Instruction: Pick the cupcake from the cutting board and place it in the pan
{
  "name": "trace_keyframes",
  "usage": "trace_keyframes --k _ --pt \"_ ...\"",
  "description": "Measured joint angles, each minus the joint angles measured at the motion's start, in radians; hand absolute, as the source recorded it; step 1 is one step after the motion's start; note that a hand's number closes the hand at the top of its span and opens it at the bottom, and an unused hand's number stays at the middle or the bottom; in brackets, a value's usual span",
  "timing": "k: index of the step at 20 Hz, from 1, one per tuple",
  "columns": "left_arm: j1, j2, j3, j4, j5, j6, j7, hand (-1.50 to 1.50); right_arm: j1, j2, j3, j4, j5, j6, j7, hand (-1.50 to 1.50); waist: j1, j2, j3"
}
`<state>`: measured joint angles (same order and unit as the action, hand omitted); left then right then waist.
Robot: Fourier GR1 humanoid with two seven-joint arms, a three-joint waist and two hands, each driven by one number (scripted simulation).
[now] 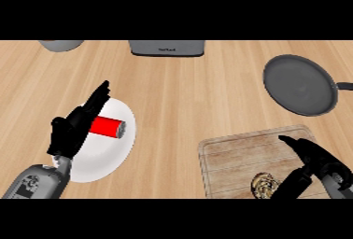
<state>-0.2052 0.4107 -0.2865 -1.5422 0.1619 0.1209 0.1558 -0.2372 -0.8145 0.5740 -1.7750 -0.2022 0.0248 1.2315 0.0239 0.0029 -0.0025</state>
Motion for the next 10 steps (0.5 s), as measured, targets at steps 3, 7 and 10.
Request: trace_keyframes --k 3,7,10 --pt "0.0 0.012 0.023 0.005 0.01 -0.017 -0.001 0.0 -0.009 -0.002 0.04 0.009 0.003 0.003 0.005 -1.5 -0.006 -0.002 0.0" --pt "0.012 -0.002 0.018 -0.007 -0.005 -0.009 0.006 0.0 -0.027 0.008 0.069 0.048 0.002 0.008 0.002 -1.5 -0.009 -0.002 0.0" --pt "0.018 0.001 0.026 -0.011 -0.007 -0.017 0.005 0.0 -0.031 0.015 0.096 0.056 0.011 0.004 0.005 -1.5 -0.013 -0.003 0.0"
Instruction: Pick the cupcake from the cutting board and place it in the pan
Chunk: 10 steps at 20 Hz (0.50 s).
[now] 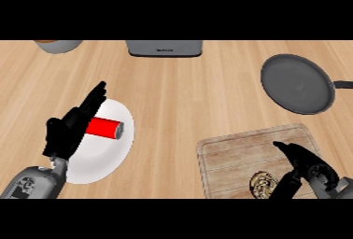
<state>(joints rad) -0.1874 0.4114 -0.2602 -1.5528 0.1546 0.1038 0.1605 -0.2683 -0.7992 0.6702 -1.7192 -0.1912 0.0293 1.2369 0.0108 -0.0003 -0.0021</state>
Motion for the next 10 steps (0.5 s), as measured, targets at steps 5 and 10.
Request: trace_keyframes --k 5,10 --pt "0.01 -0.003 0.016 0.0 -0.004 -0.01 -0.005 0.0 0.02 0.021 0.024 0.023 0.047 -0.018 -0.014 -1.5 -0.006 -0.001 0.0" --pt "0.035 -0.014 0.019 -0.021 -0.021 -0.009 0.001 0.0 0.041 0.051 0.036 0.046 0.079 -0.024 -0.039 1.5 -0.006 -0.006 -0.006"
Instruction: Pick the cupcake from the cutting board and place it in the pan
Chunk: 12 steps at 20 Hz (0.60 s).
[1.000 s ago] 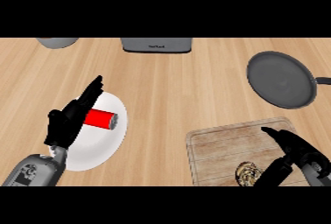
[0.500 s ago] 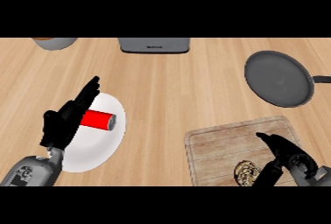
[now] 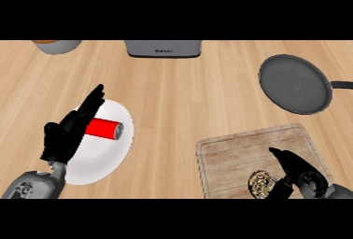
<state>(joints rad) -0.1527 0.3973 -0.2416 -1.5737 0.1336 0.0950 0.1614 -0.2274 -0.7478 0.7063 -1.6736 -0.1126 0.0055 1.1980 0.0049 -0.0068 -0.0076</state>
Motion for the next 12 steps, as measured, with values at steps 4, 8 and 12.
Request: trace_keyframes --k 4,8,12 --pt "-0.009 -0.013 0.009 -0.001 -0.009 -0.006 0.011 0.0 -0.007 0.012 0.0 0.017 0.022 0.016 -0.013 1.5 -0.003 -0.004 -0.009" --pt "-0.006 -0.023 0.014 0.017 -0.019 -0.016 -0.012 0.0 -0.015 0.025 0.006 0.039 0.033 0.032 -0.02 1.5 -0.004 -0.006 -0.016" --pt "-0.009 -0.025 0.023 0.007 -0.022 -0.024 -0.002 0.0 -0.009 0.028 -0.001 0.036 0.041 0.036 -0.034 1.5 -0.006 -0.008 -0.017"
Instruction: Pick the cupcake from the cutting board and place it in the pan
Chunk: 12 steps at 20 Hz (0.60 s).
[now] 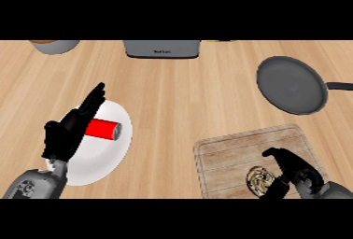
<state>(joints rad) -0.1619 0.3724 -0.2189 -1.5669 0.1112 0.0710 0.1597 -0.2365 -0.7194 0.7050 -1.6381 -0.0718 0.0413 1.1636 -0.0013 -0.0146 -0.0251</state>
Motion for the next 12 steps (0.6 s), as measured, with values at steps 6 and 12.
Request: trace_keyframes --k 6,12 --pt "0.004 -0.015 0.005 -0.004 -0.014 0.0 0.014 0.0 0.004 -0.004 0.037 -0.05 0.132 -0.003 -0.085 1.5 -0.003 0.002 0.007" --pt "-0.004 -0.01 0.016 0.001 -0.007 -0.01 0.022 0.0 -0.058 -0.029 0.143 -0.208 0.391 -0.049 -0.336 1.5 -0.004 0.002 0.022"
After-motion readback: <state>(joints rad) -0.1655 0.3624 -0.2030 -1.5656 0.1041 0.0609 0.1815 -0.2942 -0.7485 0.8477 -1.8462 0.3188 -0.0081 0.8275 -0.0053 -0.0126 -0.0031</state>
